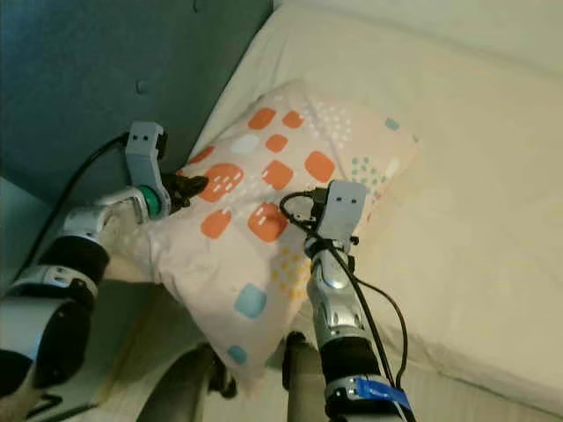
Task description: Clean up the room
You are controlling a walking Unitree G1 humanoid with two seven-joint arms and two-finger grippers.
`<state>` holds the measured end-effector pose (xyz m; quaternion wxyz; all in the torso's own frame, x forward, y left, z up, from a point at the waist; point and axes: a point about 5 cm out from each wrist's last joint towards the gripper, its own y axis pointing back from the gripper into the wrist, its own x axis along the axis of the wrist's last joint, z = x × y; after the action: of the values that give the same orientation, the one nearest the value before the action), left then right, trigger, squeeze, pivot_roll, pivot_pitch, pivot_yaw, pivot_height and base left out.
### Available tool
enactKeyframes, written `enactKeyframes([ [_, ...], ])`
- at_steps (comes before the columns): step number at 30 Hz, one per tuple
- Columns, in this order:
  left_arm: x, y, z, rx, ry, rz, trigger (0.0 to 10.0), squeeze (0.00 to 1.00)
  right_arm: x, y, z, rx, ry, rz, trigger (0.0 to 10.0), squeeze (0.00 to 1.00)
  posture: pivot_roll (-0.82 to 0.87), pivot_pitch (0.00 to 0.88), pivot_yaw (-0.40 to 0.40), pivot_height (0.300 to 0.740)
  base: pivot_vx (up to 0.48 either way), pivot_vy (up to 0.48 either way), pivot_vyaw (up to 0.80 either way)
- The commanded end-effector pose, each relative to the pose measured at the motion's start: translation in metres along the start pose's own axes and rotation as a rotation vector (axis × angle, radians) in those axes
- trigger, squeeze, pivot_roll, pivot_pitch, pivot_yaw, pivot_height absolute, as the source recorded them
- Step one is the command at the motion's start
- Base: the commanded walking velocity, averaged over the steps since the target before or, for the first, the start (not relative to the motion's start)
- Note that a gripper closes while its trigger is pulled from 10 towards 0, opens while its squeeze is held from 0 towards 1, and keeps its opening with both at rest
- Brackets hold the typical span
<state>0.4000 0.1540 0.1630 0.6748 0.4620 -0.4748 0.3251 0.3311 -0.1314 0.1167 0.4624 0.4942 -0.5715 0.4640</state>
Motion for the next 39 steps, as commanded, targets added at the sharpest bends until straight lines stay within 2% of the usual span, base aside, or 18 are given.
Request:
enactKeyframes([
  [1, -0.015, 0.004, -0.011, 0.023, -0.013, -0.065, 10.0, 0.0, -0.008, 0.008, 0.003, -0.012, -0.001, -0.015, 10.0, 0.0, -0.09, 0.399, 0.128, 0.726, 0.0, 0.0, 0.0],
  [2, -0.015, 0.007, -0.018, 0.035, -0.032, -0.072, 10.0, 0.0, -0.009, 0.01, 0.004, -0.022, 0.0, -0.013, 10.0, 0.0, -0.09, 0.413, 0.13, 0.726, 0.0, 0.0, 0.0],
  [3, -0.015, 0.007, -0.018, 0.035, -0.032, -0.072, 10.0, 0.0, -0.009, 0.01, 0.004, -0.022, 0.0, -0.013, 10.0, 0.0, -0.09, 0.413, 0.13, 0.726, 0.0, 0.0, 0.0],
  [5, -0.015, 0.013, -0.033, 0.081, -0.046, -0.067, 10.0, 0.0, -0.006, 0.015, 0.004, -0.034, 0.021, 0.005, 10.0, 0.0, -0.11, 0.436, 0.127, 0.726, 0.0, 0.0, 0.0],
  [8, -0.017, 0.015, -0.037, 0.098, -0.047, -0.066, 10.0, 0.0, -0.004, 0.019, 0.003, -0.033, 0.024, 0.016, 10.0, 0.0, -0.12, 0.444, 0.124, 0.726, 0.0, 0.0, 0.0],
  [16, -0.043, 0.014, -0.028, -0.022, -0.029, -0.182, 10.0, 0.0, -0.004, 0.029, 0.004, -0.028, 0.026, 0.022, 10.0, 0.0, -0.14, 0.458, 0.126, 0.726, 0.0, 0.0, 0.0],
  [17, -0.05, 0.014, -0.024, -0.057, -0.057, -0.213, 10.0, 0.0, -0.004, 0.031, 0.004, -0.028, 0.025, 0.021, 10.0, 0.0, -0.14, 0.461, 0.128, 0.726, 0.0, 0.0, 0.0],
  [19, -0.05, 0.014, -0.024, -0.057, -0.057, -0.213, 10.0, 0.0, -0.004, 0.031, 0.004, -0.028, 0.025, 0.021, 10.0, 0.0, -0.14, 0.461, 0.128, 0.726, 0.0, 0.0, 0.0],
  [21, -0.062, 0.012, -0.016, -0.11, -0.135, -0.244, 10.0, 0.0, -0.003, 0.034, 0.003, -0.028, 0.018, 0.019, 10.0, 0.0, -0.14, 0.465, 0.128, 0.726, 0.0, 0.0, 0.0],
  [22, -0.062, 0.012, -0.016, -0.11, -0.135, -0.244, 10.0, 0.0, -0.003, 0.034, 0.003, -0.028, 0.018, 0.019, 10.0, 0.0, -0.14, 0.465, 0.128, 0.726, 0.0, 0.0, 0.0],
  [23, -0.067, 0.011, -0.012, -0.13, -0.188, -0.248, 7.8, 0.0, -0.003, 0.034, 0.002, -0.025, 0.013, 0.018, 10.0, 0.0, -0.13, 0.465, 0.128, 0.726, 0.0, 0.0, 0.0],
  [24, -0.067, 0.011, -0.012, -0.13, -0.188, -0.248, 7.8, 0.0, -0.003, 0.034, 0.002, -0.025, 0.013, 0.018, 10.0, 0.0, -0.13, 0.465, 0.128, 0.726, 0.0, 0.0, 0.0],
  [25, -0.071, 0.009, -0.006, -0.162, -0.256, -0.25, 4.7, 0.0, -0.002, 0.033, 0.0, -0.021, 0.01, 0.017, 10.0, 0.0, -0.13, 0.463, 0.127, 0.726, 0.0, 0.0, 0.0],
  [26, -0.071, 0.009, -0.006, -0.162, -0.256, -0.25, 4.7, 0.0, -0.002, 0.033, 0.0, -0.021, 0.01, 0.017, 10.0, 0.0, -0.13, 0.463, 0.127, 0.726, 0.0, 0.0, 0.0],
  [27, -0.072, 0.008, -0.004, -0.177, -0.264, -0.248, 2.7, 0.0, -0.002, 0.033, -0.001, -0.02, 0.009, 0.017, 10.0, 0.0, -0.13, 0.462, 0.127, 0.726, 0.0, 0.0, 0.0],
  [28, -0.071, 0.008, -0.001, -0.191, -0.257, -0.238, 0.0, 0.0, -0.002, 0.032, 0.0, -0.02, 0.009, 0.018, 10.0, 0.0, -0.13, 0.46, 0.125, 0.726, 0.0, 0.0, 0.0],
  [39, -0.061, 0.002, 0.012, -0.258, -0.22, -0.164, 0.0, 0.0, -0.001, 0.031, 0.002, -0.026, 0.008, 0.015, 10.0, 0.0, -0.13, 0.443, 0.122, 0.726, 0.0, 0.0, 0.0],
])
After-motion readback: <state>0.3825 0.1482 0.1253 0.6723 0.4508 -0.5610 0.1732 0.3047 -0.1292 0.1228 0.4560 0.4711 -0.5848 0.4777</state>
